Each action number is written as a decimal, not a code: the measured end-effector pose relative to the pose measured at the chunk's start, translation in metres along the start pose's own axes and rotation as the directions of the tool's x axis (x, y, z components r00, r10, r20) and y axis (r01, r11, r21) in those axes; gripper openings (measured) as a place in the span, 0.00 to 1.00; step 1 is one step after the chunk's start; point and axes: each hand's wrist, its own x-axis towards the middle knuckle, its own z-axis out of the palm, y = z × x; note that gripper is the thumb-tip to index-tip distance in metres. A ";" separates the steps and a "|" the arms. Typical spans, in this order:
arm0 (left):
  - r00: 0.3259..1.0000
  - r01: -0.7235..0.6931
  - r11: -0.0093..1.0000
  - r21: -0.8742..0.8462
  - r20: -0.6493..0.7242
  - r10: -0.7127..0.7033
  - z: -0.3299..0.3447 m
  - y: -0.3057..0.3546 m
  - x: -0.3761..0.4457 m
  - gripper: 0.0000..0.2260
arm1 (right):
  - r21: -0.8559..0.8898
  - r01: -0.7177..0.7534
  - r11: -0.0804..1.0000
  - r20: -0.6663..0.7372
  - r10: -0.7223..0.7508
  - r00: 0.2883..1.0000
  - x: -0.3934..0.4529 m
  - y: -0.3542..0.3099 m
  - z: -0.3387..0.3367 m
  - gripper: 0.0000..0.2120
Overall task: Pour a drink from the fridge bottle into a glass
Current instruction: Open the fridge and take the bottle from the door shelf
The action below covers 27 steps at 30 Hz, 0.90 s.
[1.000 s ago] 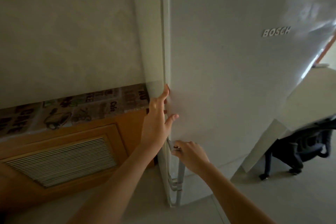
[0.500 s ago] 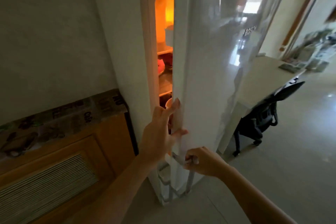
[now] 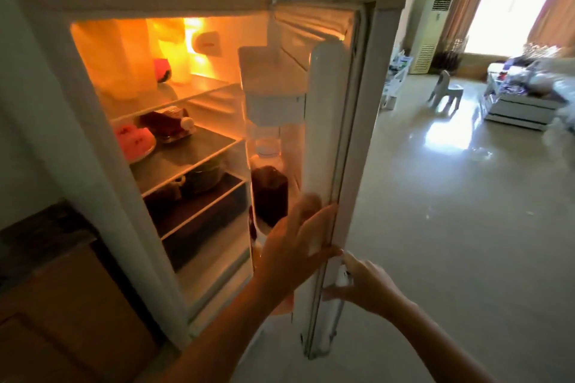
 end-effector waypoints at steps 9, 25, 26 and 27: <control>0.993 -0.093 0.984 0.153 -0.064 0.104 0.092 0.043 0.051 0.37 | 0.172 0.080 0.982 -0.327 -0.020 0.945 -0.019 0.066 -0.047 0.34; 0.994 -0.103 0.927 0.362 0.074 0.081 0.178 0.087 0.134 0.33 | 0.203 -0.032 0.979 -0.464 0.125 0.877 0.019 0.174 -0.106 0.32; 0.992 -0.110 0.934 0.340 0.095 0.082 0.182 0.087 0.137 0.33 | 0.210 -0.044 0.977 -0.463 0.139 0.875 0.021 0.178 -0.108 0.32; 0.989 -0.125 0.941 0.316 0.112 0.093 0.184 0.085 0.139 0.32 | 0.225 -0.066 0.972 -0.457 0.165 0.874 0.024 0.180 -0.109 0.33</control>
